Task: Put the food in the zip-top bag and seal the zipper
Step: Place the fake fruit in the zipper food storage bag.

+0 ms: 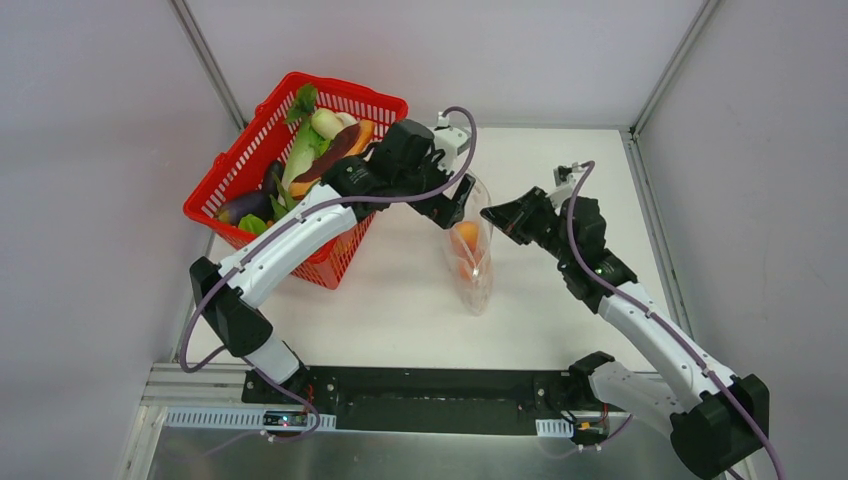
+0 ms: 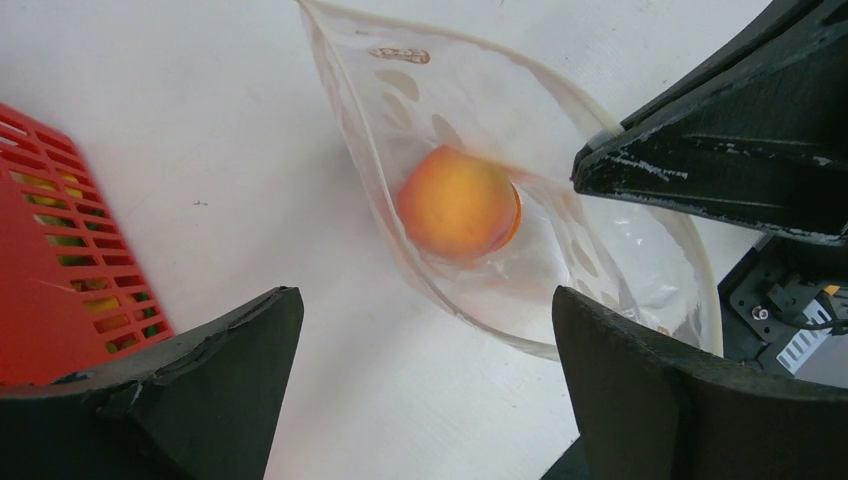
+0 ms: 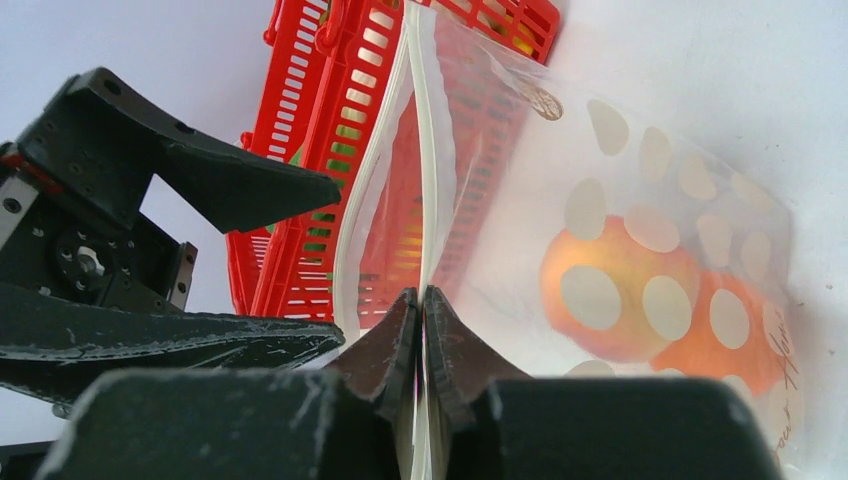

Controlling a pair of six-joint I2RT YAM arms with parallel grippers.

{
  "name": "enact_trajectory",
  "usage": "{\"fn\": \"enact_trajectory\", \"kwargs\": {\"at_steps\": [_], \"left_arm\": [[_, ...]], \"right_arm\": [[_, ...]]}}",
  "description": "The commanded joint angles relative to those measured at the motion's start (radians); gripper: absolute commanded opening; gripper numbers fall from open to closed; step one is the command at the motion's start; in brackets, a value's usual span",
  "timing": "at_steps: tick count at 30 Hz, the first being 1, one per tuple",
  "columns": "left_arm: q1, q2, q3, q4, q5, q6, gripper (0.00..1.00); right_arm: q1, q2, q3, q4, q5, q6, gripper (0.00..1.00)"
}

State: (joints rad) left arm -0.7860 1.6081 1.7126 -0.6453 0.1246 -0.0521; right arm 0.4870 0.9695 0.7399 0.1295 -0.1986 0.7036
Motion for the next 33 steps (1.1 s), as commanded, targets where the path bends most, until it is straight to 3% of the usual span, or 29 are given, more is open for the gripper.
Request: {"fn": "enact_trajectory", "kwargs": {"at_steps": [1,6,12,17,20,22,25,28,31,33], "left_arm": [[-0.006,-0.079,-0.035,0.049,-0.044,-0.015,0.99],[-0.005,-0.107,-0.054,0.053,-0.094,-0.007,0.99],[-0.005,-0.134,-0.075,0.055,-0.178,-0.008,0.99],[-0.004,-0.179,-0.100,0.077,-0.228,-0.008,0.99],[-0.004,-0.198,-0.120,0.079,-0.249,-0.005,0.99],[-0.004,-0.210,-0.129,0.069,-0.280,-0.006,0.99],[-0.004,-0.237,-0.150,0.052,-0.326,0.002,0.99],[0.007,-0.273,-0.185,0.065,-0.378,0.006,0.99],[0.029,-0.300,-0.202,0.074,-0.375,0.001,0.99],[0.042,-0.314,-0.217,0.082,-0.365,-0.017,0.99]], "right_arm": [[-0.015,-0.027,-0.002,0.069,-0.023,0.033,0.08],[-0.024,-0.016,-0.008,0.059,0.002,0.042,0.10],[-0.032,0.037,0.093,-0.115,0.088,-0.021,0.10],[-0.037,-0.004,0.199,-0.018,0.094,-0.160,0.10],[-0.039,0.090,0.281,-0.143,0.109,-0.247,0.10],[-0.038,0.189,0.274,-0.245,0.130,-0.244,0.06],[-0.043,0.170,0.160,-0.197,0.071,-0.203,0.03],[-0.044,0.058,0.080,-0.037,0.088,-0.192,0.08],[-0.046,0.033,0.136,-0.083,0.051,-0.215,0.13],[-0.046,0.048,0.177,-0.104,-0.013,-0.210,0.24]]}}
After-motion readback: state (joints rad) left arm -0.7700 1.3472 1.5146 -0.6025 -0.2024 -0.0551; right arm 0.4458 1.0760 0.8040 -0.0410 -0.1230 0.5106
